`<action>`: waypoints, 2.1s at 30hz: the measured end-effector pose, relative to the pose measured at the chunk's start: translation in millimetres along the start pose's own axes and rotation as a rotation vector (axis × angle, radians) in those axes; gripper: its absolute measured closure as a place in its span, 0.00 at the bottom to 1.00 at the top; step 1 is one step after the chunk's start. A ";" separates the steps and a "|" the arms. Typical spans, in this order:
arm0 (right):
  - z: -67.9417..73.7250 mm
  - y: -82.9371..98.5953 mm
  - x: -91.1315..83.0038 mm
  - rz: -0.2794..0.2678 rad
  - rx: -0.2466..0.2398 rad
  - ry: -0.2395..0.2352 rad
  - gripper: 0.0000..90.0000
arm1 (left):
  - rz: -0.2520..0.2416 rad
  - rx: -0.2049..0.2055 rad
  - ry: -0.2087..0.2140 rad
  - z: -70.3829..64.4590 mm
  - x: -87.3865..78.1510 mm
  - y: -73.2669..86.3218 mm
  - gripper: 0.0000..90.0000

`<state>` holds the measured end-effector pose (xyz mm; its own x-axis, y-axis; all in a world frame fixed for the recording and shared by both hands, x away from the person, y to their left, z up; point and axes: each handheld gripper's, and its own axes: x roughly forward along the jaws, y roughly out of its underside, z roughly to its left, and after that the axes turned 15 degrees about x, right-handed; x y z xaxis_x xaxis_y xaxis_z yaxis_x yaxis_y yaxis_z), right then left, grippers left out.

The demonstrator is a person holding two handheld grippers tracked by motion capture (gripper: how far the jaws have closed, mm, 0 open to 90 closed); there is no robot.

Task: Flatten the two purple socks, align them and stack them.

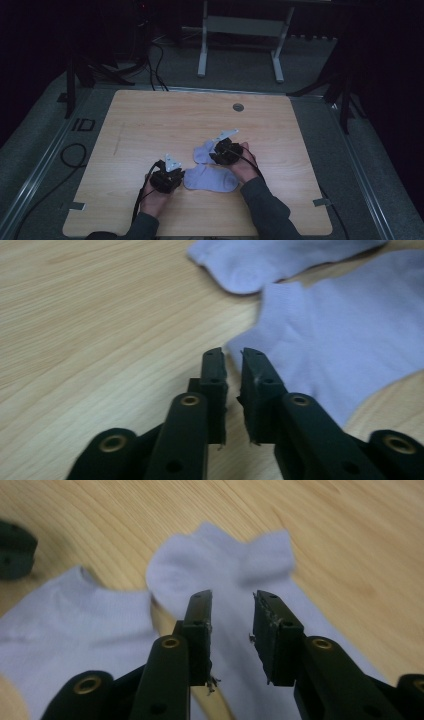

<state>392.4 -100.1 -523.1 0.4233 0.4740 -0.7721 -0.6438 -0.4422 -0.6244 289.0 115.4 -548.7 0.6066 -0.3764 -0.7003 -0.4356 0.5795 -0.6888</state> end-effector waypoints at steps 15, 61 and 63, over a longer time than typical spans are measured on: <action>-0.5 -14.8 40.8 0.072 0.002 -0.028 0.66 | 0.029 0.018 0.050 -9.7 7.8 -0.9 0.97; -22.0 16.1 -97.6 -0.233 0.107 -0.214 0.97 | 0.032 0.003 0.063 -16.8 2.8 3.5 0.96; -20.5 16.5 -101.3 -0.243 0.101 -0.216 0.97 | 0.033 0.003 0.060 -17.2 2.9 3.3 0.96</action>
<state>351.9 -171.0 -457.6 0.4339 0.7117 -0.5525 -0.6051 -0.2242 -0.7640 277.9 103.7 -556.2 0.5506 -0.3999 -0.7327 -0.4526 0.5945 -0.6646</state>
